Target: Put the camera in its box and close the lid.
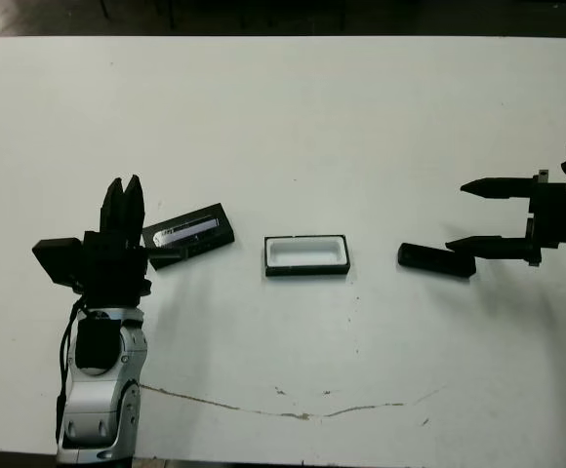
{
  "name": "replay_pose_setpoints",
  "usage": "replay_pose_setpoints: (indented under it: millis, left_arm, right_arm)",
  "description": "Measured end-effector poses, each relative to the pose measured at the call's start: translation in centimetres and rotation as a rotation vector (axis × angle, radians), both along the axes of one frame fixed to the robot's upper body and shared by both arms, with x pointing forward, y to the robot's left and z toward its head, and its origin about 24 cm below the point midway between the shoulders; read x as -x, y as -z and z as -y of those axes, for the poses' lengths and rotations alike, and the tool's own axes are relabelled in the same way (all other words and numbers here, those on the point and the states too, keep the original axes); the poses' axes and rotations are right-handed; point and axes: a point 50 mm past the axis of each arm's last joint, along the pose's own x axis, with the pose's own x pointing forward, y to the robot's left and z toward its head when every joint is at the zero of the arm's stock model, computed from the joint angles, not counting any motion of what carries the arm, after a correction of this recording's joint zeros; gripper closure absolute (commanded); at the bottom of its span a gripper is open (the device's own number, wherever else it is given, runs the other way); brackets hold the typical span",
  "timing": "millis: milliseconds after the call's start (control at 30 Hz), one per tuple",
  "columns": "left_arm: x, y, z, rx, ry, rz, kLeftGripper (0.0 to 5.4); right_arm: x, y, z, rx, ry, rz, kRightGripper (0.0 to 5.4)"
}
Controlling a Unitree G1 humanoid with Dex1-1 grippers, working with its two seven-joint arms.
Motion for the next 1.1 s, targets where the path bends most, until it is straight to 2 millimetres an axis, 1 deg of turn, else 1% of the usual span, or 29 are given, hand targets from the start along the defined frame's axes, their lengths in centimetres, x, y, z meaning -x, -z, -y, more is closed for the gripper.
replay_pose_setpoints:
  millis: [200, 367, 600, 733, 933, 1100]
  left_arm:
    - [0.0, 0.0, 0.0, 0.003, 0.007, 0.0, 5.4]
    - [0.0, 0.1, 0.0, 0.001, 0.012, -0.008, 5.4]
    - [0.0, 0.1, 0.0, 0.0, 0.015, -0.012, 5.4]
    - [-0.1, 0.0, 0.1, 0.008, 0.022, -0.02, 5.4]
    - [0.0, 0.0, 0.1, 0.007, 0.023, -0.025, 5.4]
    - [0.0, 0.0, 0.1, 0.005, 0.026, -0.024, 5.4]
  right_arm:
    - [0.2, 1.0, 0.7, 0.033, 0.026, -0.038, 0.01]
    - [0.0, 1.0, 0.4, 0.063, 0.013, -0.027, 0.01]
    - [0.0, 1.7, 0.1, 0.07, -0.006, -0.056, 0.01]
    - [-0.1, 1.4, -0.8, 0.099, -0.054, -0.042, 0.01]
    - [0.0, 1.8, -0.7, 0.079, -0.05, -0.092, 0.01]
    - [0.1, 1.6, -1.2, 0.096, -0.073, -0.075, 0.01]
